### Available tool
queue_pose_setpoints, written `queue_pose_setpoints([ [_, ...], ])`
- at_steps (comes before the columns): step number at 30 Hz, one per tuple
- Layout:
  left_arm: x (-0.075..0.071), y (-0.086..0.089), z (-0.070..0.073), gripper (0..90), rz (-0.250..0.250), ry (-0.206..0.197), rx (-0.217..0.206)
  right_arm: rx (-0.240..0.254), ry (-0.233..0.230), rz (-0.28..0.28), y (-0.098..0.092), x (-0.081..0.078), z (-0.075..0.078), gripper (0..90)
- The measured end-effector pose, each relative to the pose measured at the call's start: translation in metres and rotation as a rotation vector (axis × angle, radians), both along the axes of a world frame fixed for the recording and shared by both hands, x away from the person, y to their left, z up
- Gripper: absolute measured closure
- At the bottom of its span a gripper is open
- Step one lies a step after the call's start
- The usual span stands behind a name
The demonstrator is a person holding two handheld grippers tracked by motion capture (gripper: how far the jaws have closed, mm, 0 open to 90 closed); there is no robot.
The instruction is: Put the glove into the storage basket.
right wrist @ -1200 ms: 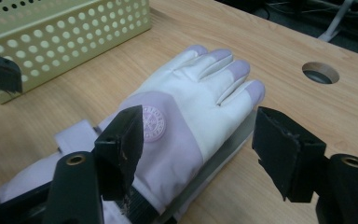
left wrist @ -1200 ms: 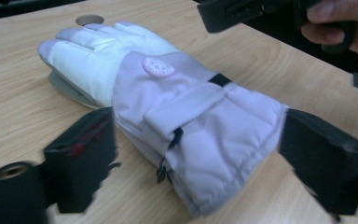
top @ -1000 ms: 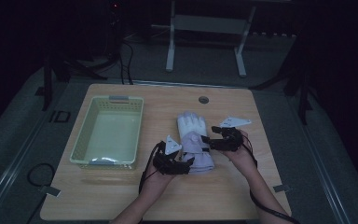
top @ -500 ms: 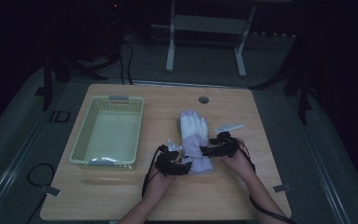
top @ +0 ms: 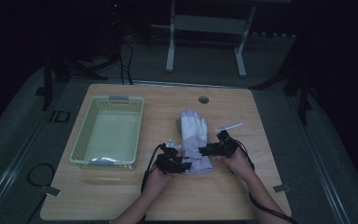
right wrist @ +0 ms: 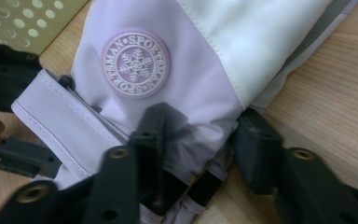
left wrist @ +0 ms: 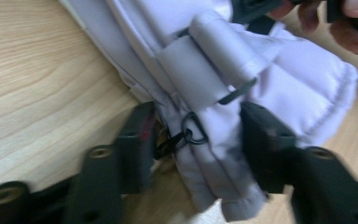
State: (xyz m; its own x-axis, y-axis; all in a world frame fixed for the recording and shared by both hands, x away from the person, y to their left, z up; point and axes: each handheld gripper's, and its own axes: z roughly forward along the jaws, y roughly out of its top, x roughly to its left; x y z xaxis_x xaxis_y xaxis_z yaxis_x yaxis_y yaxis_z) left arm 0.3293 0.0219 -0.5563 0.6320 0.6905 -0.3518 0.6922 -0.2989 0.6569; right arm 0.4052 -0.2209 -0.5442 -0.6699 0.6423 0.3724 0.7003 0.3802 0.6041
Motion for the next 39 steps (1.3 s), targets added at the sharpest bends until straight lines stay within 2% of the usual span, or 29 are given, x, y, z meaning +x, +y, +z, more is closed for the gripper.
queue_pose_setpoints([
  [2,-0.001,-0.001,0.003,63.9,0.001,0.002,0.006,-0.037,-0.029,-0.019,0.003,-0.003,0.003,76.7],
  [3,-0.002,-0.002,0.004,67.9,0.007,0.001,0.010,-0.067,-0.056,-0.027,0.006,-0.006,0.006,79.0],
  [5,-0.003,-0.002,0.006,72.0,0.003,0.002,0.019,-0.128,-0.123,-0.038,0.015,-0.013,0.010,81.0],
  [8,-0.002,-0.001,0.011,74.4,-0.006,0.004,0.023,-0.174,-0.196,-0.054,0.022,-0.022,0.015,82.2],
  [13,0.001,0.005,0.025,75.2,-0.028,0.001,0.029,-0.177,-0.245,-0.073,0.027,-0.027,0.027,82.5],
  [25,0.006,0.027,0.065,75.2,-0.040,-0.039,0.048,-0.158,-0.310,-0.081,0.047,-0.027,0.066,82.4],
  [33,0.010,0.046,0.081,75.1,-0.045,-0.069,0.061,-0.150,-0.339,-0.090,0.066,-0.025,0.083,82.5],
  [37,0.013,0.057,0.086,75.1,-0.053,-0.066,0.055,-0.148,-0.342,-0.095,0.075,-0.025,0.090,82.5],
  [39,0.013,0.062,0.091,75.2,-0.055,-0.068,0.067,-0.146,-0.350,-0.090,0.080,-0.024,0.093,82.4],
])
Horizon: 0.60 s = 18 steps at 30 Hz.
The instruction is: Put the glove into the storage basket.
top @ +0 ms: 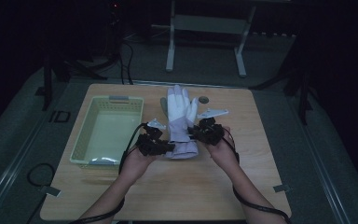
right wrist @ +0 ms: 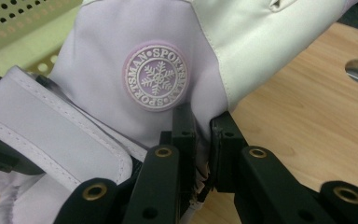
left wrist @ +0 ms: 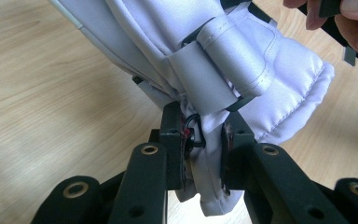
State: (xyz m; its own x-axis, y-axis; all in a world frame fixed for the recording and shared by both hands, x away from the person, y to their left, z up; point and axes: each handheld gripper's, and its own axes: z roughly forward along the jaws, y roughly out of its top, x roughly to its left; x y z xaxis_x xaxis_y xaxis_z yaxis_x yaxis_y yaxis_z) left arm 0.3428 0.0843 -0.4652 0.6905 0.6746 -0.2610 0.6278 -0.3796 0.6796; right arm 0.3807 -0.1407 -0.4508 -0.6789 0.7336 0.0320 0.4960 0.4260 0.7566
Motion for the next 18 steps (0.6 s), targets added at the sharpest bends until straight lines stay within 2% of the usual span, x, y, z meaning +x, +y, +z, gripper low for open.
queue_pose_setpoints([
  [7,-0.001,0.019,0.019,75.3,0.005,-0.021,0.047,0.023,-0.012,0.015,0.019,0.001,0.012,82.4],
  [11,-0.001,0.032,0.029,75.3,0.002,-0.019,0.070,0.034,-0.015,0.022,0.033,0.002,0.019,82.4],
  [18,-0.001,0.059,0.036,75.2,0.018,-0.007,0.084,0.031,-0.028,0.041,0.061,0.003,0.025,82.4],
])
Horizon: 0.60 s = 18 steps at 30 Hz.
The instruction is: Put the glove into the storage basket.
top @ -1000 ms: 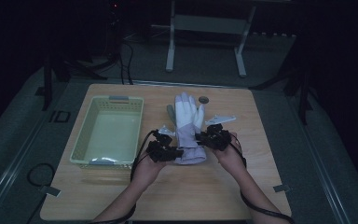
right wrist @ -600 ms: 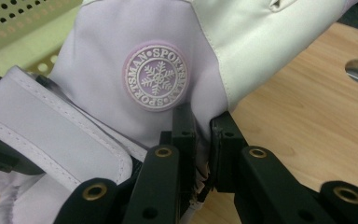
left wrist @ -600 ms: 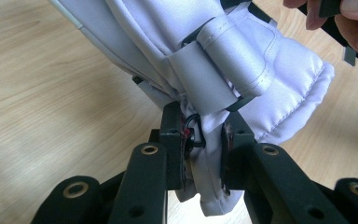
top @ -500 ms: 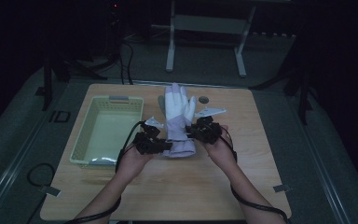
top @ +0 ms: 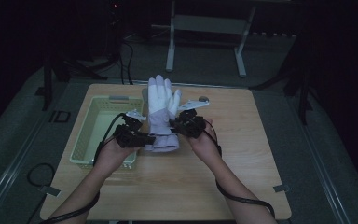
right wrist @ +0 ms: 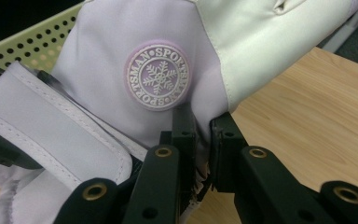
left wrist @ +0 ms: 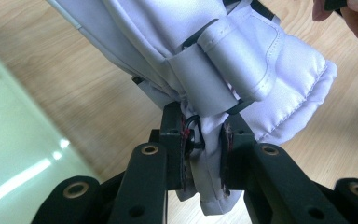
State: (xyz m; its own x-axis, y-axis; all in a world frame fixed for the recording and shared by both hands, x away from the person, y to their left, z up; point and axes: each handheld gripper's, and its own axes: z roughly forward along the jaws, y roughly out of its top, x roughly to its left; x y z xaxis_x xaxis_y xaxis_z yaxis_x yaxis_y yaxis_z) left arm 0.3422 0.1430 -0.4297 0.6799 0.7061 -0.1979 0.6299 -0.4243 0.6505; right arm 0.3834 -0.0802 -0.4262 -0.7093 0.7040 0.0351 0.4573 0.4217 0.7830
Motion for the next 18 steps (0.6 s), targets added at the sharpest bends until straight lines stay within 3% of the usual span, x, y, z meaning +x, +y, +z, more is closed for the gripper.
queue_pose_setpoints([
  [18,-0.010,0.077,0.018,75.2,0.057,0.017,0.068,0.047,0.025,0.038,0.082,0.001,0.007,82.4],
])
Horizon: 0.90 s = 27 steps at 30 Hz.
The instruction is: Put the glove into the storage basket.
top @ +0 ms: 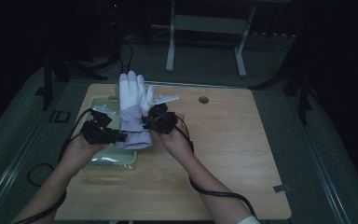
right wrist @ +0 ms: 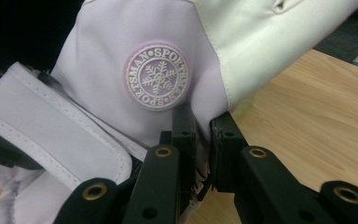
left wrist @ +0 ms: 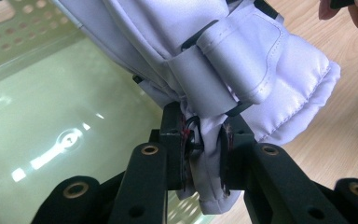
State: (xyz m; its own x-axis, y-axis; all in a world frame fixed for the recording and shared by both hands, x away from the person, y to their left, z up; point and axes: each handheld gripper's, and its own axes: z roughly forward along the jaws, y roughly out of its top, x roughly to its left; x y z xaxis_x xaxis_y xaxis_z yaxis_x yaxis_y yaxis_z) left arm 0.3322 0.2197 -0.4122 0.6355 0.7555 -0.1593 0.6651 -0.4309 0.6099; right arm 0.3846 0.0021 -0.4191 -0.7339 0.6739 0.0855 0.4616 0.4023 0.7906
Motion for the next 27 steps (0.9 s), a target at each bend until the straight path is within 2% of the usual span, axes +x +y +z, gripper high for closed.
queue_pose_setpoints([
  [10,-0.004,0.042,-0.001,75.2,0.039,0.010,0.087,0.029,0.039,-0.005,0.051,0.000,-0.011,82.4],
  [15,-0.006,0.054,-0.014,75.1,0.040,0.030,0.084,0.028,0.057,0.002,0.065,-0.003,-0.022,82.4],
  [21,0.001,0.056,-0.042,75.0,0.022,0.067,0.089,-0.035,0.091,-0.004,0.073,-0.001,-0.045,82.4],
  [24,0.004,0.057,-0.049,74.9,0.023,0.084,0.090,-0.054,0.108,-0.012,0.074,0.001,-0.052,82.4],
  [25,0.007,0.056,-0.056,74.9,0.019,0.102,0.090,-0.067,0.116,-0.015,0.076,0.002,-0.055,82.4],
  [26,0.008,0.056,-0.059,74.9,0.019,0.112,0.091,-0.090,0.138,-0.025,0.078,0.004,-0.060,82.3],
  [27,0.009,0.055,-0.061,74.9,0.017,0.115,0.094,-0.099,0.140,-0.024,0.078,0.005,-0.062,82.3],
])
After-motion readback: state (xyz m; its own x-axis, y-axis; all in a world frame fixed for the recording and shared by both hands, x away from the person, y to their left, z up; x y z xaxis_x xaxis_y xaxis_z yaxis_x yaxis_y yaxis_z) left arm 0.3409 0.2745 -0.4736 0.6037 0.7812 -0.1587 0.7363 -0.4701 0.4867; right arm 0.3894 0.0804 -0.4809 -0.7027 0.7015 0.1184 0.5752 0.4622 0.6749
